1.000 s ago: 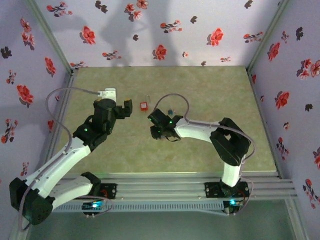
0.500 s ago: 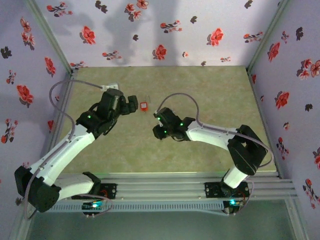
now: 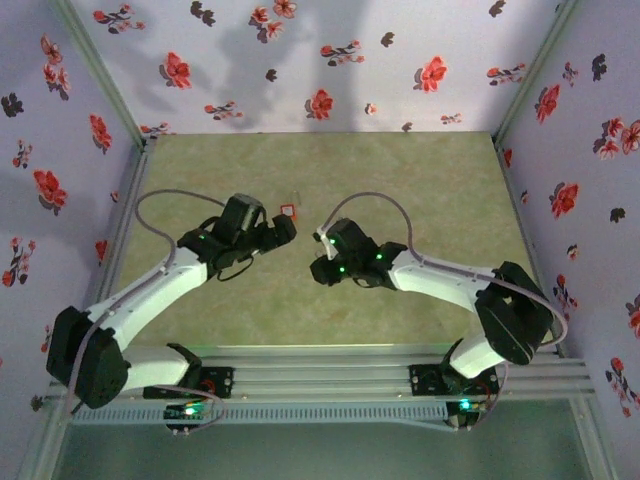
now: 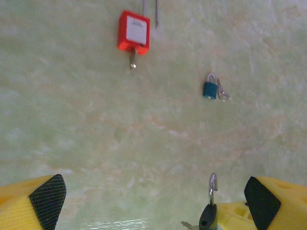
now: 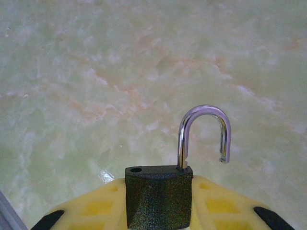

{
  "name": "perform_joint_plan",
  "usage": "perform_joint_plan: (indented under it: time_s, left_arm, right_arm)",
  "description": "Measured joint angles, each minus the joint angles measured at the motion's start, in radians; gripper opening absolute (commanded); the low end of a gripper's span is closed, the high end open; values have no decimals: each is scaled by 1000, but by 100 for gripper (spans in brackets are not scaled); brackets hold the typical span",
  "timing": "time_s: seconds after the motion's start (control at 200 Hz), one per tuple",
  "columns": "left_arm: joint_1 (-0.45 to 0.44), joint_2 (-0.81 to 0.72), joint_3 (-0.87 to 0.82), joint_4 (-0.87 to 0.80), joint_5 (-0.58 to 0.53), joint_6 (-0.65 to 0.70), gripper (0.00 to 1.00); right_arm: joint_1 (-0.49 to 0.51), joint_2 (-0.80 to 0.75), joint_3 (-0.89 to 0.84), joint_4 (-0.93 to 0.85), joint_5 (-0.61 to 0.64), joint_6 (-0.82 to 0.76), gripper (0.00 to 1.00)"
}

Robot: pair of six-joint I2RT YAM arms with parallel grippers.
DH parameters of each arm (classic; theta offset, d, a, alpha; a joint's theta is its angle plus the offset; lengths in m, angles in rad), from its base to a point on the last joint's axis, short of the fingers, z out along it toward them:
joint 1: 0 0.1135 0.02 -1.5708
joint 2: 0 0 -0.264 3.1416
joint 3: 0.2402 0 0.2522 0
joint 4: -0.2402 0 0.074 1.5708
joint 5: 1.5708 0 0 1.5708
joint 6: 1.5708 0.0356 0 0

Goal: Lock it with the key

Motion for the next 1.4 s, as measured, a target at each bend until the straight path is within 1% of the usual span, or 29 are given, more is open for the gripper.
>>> perform_joint_plan:
  time_s: [0.165, 0.315, 0.635, 0.745, 0.925, 1.21, 1.4]
  left_arm:
    - [0, 39, -37, 85, 71, -72, 100]
    - [0, 68, -46, 137, 107, -109, 98]
    - [-12, 122, -79, 240, 159, -150, 87]
    - [-26, 144, -84, 265, 170, -162, 85]
    - [-50, 169, -86, 301, 178, -172, 80]
    - [-66, 196, -119, 361, 190, -197, 66]
    - [-68, 217, -125, 394, 200, -203, 60]
  right_arm:
    - [-6, -16, -16, 21, -31, -6, 25]
    - [-6, -16, -23, 38, -54, -6, 25]
    - [-6, -16, -38, 60, -83, -6, 24]
    - [-10, -16, -45, 64, -87, -6, 24]
    - [-13, -18, -54, 75, -95, -6, 23]
    - [-19, -45, -68, 102, -105, -6, 22]
    - [-23, -45, -74, 104, -113, -6, 21]
